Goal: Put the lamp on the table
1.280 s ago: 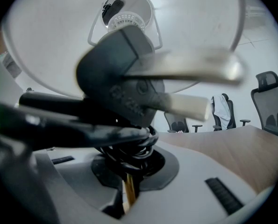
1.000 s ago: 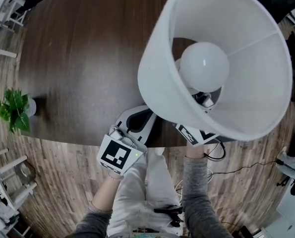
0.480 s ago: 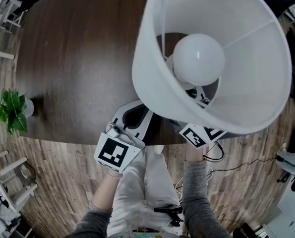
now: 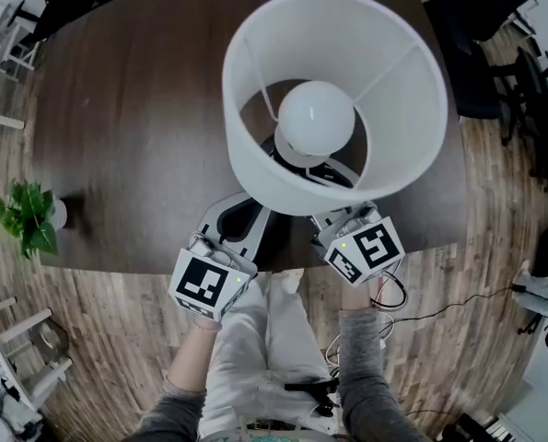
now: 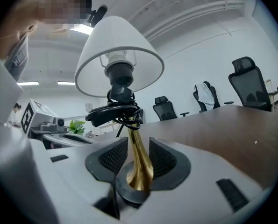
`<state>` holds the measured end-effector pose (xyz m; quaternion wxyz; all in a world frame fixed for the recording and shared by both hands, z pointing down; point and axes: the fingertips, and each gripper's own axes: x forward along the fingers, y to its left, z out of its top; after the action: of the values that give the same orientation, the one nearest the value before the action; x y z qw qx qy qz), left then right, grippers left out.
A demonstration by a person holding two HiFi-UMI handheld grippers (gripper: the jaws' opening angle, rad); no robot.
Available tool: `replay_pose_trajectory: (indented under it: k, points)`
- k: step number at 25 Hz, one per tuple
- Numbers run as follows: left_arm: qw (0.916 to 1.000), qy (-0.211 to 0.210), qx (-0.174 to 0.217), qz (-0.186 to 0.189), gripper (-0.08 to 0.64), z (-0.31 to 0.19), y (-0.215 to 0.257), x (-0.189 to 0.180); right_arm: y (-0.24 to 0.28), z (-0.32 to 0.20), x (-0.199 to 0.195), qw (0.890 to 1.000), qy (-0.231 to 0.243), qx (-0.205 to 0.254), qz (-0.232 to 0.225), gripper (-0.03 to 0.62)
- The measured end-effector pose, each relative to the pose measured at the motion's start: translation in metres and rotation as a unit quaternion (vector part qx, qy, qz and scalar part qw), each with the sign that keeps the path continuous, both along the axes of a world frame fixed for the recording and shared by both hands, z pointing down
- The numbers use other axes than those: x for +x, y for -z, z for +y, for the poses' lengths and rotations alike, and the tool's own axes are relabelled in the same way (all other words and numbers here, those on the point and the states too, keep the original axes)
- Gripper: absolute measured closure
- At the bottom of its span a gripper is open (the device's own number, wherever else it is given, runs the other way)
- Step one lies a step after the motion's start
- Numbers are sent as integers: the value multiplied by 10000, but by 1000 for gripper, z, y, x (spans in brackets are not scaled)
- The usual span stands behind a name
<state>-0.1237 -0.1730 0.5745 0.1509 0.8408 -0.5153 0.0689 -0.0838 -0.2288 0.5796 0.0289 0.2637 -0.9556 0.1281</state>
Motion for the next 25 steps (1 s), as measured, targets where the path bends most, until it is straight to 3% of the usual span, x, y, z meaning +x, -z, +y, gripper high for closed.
replay_pose_trajectory:
  k: [10, 25]
  points:
    - [9993, 6, -296, -249, 546, 16, 15, -11, -4, 25, 27, 9981, -176, -560, 204, 430]
    - [9988, -31, -463, -179, 546, 29, 40, -24, 28, 48, 51, 9957, -372, -717, 458, 408]
